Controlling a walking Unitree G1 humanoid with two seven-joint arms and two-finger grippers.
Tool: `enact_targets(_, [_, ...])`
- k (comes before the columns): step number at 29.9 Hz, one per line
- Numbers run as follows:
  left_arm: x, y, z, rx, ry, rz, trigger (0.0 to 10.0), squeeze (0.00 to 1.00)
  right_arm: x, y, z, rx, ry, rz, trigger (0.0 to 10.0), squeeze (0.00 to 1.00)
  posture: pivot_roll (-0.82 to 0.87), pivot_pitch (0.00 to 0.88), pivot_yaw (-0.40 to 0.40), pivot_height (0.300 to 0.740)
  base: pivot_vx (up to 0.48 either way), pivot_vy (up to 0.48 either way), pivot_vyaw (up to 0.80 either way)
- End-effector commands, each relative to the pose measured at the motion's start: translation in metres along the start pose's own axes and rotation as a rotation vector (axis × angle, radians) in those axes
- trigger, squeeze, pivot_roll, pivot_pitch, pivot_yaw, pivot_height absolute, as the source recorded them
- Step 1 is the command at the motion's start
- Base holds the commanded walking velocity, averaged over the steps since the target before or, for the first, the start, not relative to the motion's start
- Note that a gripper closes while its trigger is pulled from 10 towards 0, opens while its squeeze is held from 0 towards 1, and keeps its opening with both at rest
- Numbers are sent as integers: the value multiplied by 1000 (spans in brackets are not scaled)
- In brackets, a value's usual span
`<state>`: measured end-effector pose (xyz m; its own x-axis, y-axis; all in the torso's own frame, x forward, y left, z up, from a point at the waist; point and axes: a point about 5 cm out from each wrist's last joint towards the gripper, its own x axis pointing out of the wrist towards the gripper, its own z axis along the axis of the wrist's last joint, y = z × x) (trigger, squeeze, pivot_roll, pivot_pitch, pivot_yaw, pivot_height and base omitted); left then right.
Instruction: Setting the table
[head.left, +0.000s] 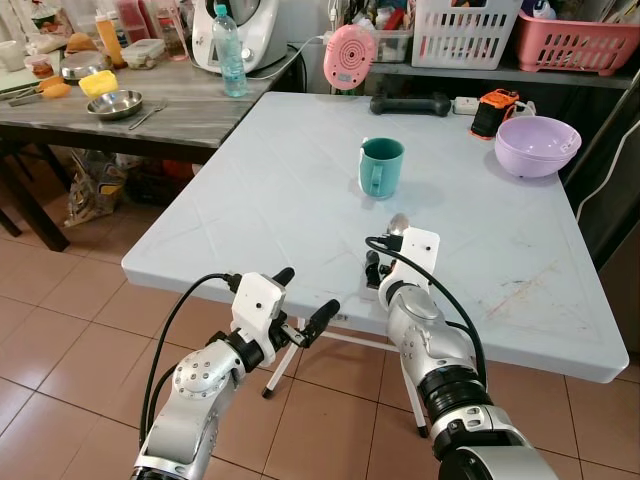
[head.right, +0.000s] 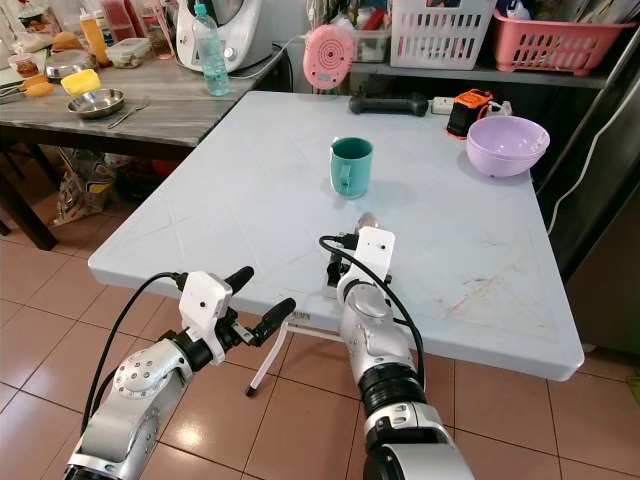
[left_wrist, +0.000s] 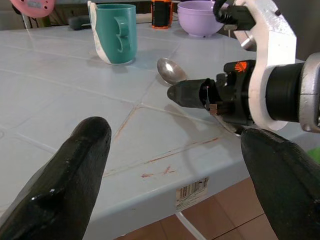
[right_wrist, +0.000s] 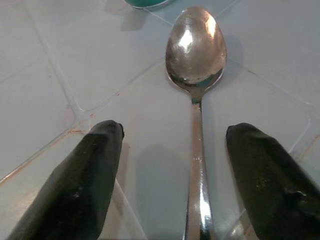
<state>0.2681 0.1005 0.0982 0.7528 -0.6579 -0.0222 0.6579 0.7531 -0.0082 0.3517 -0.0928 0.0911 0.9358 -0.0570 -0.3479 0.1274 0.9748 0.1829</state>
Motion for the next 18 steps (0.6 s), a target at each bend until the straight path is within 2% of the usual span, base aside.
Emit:
enact_targets(1, [-2,0,3,5,-6,-10,10000,0,0,0,-5,-6,31,-16,196,0,-77,21,62,740,0,0,0])
enact_targets(18, [-2,-5,2,-4,5,-43,10000,0,5,-9,-5,10,52,-62,0,0,-76,23,66,740,0,0,0])
